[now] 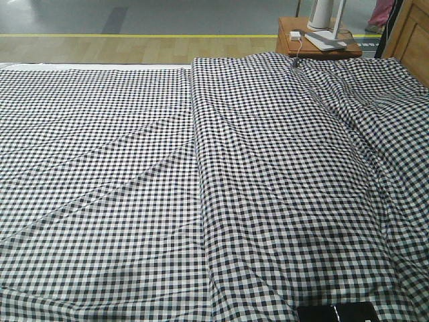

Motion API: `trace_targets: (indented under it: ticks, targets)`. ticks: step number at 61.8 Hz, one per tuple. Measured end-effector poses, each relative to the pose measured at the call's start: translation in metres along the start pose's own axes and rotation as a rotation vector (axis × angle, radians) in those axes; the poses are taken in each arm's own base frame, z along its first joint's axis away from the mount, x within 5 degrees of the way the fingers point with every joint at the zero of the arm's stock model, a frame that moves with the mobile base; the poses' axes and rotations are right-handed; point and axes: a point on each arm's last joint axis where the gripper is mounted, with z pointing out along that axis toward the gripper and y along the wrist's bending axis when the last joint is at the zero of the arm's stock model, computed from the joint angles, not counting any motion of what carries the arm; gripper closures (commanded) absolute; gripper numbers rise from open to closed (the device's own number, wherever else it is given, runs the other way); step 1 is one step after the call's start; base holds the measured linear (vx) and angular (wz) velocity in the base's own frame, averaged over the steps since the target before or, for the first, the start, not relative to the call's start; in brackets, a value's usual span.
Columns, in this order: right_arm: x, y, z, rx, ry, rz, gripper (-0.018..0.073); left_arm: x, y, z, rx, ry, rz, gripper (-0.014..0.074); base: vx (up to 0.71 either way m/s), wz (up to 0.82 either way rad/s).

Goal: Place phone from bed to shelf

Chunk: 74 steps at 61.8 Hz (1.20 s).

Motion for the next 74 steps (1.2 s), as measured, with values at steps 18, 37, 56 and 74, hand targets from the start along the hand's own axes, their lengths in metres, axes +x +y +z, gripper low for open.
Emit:
trace_targets:
  ticks: [18,37,56,74]
  targets:
    - [0.0000,0.0000,0.0000,0.000,0.000,0.000,0.0564,0.0000,0.0000,0.0000,0.000,0.000,0.000,0.0596,0.00,0.00]
    - [0.0000,0.0000,0.0000,0.000,0.000,0.000,0.0564,0.0000,0.0000,0.0000,0.000,0.000,0.000,0.0596,0.00,0.00]
    - [0.0000,0.0000,0.0000,0.000,0.000,0.000,0.0564,0.0000,0.0000,0.0000,0.000,0.000,0.000,0.0596,0.00,0.00]
    - [0.0000,0.0000,0.0000,0.000,0.000,0.000,0.0564,0.0000,0.0000,0.0000,0.000,0.000,0.000,0.0596,0.00,0.00]
